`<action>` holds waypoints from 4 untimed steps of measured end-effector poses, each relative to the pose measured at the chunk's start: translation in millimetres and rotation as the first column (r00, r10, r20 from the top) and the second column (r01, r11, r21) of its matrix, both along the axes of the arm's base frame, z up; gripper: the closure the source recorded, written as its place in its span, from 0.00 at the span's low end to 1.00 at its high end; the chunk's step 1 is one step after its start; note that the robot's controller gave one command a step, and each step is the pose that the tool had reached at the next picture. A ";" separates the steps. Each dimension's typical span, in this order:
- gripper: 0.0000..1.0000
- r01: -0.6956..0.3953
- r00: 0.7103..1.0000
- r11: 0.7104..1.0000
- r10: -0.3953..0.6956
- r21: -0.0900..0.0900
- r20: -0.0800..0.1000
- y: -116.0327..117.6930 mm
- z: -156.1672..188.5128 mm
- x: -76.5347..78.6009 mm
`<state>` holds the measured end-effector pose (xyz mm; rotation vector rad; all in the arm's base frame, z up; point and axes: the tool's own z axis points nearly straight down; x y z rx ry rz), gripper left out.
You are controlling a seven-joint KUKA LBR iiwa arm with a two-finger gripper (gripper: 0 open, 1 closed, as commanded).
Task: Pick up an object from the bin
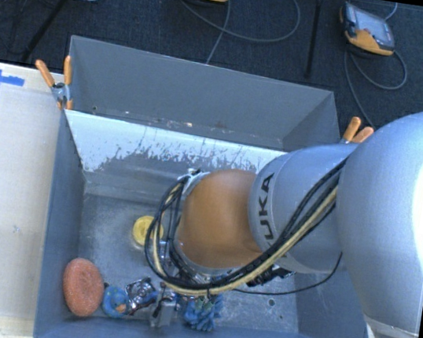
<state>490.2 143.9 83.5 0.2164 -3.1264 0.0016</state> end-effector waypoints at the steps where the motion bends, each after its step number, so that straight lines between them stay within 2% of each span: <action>1: 0.00 -0.004 1.000 1.000 0.004 0.002 0.008 15.9 59.3 8.5; 2: 0.00 0.189 0.982 0.982 -0.189 0.003 0.009 -13.2 -6.1 8.0; 3: 1.00 0.059 0.998 0.998 -0.059 0.002 0.008 3.1 -13.5 1.5; 4: 1.00 0.060 0.998 0.998 -0.060 0.002 0.008 2.9 -13.6 1.5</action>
Offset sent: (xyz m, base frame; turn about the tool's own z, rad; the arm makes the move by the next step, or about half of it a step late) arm 0.0075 -0.0190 -0.0135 0.1972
